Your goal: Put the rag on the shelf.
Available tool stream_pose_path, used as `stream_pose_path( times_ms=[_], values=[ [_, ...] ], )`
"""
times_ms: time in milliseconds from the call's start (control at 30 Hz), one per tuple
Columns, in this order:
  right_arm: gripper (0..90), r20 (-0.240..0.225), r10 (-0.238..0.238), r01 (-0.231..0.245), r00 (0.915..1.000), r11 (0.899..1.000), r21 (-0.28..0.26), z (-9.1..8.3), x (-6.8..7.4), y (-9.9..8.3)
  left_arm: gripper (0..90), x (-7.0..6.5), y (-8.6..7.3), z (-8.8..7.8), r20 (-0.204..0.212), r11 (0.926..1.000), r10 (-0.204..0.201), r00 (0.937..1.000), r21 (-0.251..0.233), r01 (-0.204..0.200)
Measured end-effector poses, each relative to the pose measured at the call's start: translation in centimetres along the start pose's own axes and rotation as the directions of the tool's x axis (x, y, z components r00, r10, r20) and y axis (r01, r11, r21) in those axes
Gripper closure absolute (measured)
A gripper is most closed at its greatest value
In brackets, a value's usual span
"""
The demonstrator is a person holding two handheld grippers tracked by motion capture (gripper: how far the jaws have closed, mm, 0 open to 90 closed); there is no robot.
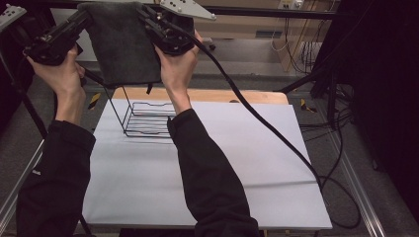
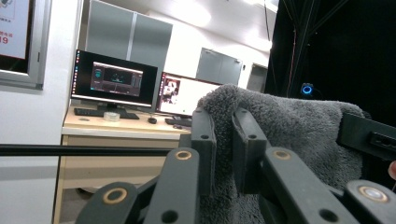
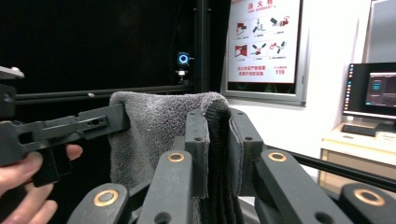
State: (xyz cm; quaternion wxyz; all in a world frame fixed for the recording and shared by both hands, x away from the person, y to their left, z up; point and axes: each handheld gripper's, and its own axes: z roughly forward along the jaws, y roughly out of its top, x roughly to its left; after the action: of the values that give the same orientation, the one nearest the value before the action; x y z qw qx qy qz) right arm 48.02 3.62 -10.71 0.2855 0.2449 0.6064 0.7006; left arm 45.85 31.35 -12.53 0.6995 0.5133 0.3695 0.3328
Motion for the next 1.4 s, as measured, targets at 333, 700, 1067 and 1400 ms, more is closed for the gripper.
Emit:
stream_pose_path(
  times_ms=[333,700,1067,1400],
  values=[
    [80.4,0.027,-0.002,0.003,0.9996,1.000,-0.011,1.5,-1.2,0.6,80.5,0.3,1.2,1.5,-0.022,0.9996,0.020,0.9995,0.021,-0.020],
    [80.3,0.057,-0.045,0.045,0.9974,0.999,0.006,2.2,-1.5,-0.4,80.5,1.6,0.1,3.3,-0.031,0.9967,0.043,0.9986,0.071,-0.040],
    [80.3,0.054,-0.006,0.004,0.9985,1.000,0.029,2.1,-2.3,-2.5,80.5,2.2,-1.3,4.7,-0.022,0.9910,0.054,0.9983,0.124,-0.051],
    [80.2,0.049,0.005,-0.008,0.9988,0.998,0.068,1.9,-2.6,-3.9,80.4,3.3,-3.0,4.3,0.003,0.9900,0.038,0.9993,0.136,-0.038]
  ],
)
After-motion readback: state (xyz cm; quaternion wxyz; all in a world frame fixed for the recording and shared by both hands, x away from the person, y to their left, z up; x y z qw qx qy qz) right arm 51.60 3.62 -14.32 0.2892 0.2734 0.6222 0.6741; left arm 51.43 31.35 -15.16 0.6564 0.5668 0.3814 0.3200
